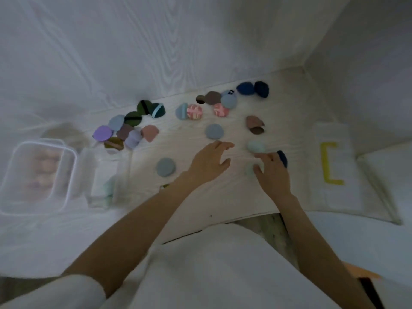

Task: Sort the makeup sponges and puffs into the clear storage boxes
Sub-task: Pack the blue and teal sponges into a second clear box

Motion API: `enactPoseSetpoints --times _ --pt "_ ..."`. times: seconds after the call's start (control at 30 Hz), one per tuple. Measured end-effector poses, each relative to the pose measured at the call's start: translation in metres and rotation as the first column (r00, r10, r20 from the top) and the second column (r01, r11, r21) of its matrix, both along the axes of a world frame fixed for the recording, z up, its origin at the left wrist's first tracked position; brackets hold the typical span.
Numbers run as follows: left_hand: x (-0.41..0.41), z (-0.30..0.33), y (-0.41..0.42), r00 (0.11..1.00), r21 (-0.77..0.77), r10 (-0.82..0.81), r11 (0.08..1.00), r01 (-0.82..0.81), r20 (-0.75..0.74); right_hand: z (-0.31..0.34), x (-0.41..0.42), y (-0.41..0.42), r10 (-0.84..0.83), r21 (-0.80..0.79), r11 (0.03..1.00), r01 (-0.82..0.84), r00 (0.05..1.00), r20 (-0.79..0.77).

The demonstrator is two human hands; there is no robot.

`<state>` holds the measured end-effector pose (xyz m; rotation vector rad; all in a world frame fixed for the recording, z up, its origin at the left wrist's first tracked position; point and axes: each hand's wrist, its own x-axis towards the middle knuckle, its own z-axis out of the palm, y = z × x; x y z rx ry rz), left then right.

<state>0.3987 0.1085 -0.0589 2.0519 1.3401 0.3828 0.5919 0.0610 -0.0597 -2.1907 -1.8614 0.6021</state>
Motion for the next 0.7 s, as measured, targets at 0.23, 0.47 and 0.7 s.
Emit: enactPoseSetpoints --times 0.23,0.47,0.7 --pt "0.105 -0.022 0.058 0.907 -0.069 -0.328 0.944 0.322 -0.264 -0.019 0.027 0.014 0.072 -0.204 0.973 -0.111 0.979 -0.191" --pt "0.076 -0.021 0.046 0.983 -0.029 -0.104 0.994 0.101 -0.151 -0.02 0.028 0.018 0.071 -0.194 0.971 -0.138 0.945 -0.318" --pt "-0.054 0.015 -0.039 0.772 -0.016 0.544 0.821 -0.571 0.328 -0.001 -0.034 0.048 0.209 -0.072 0.963 -0.261 0.886 -0.414"
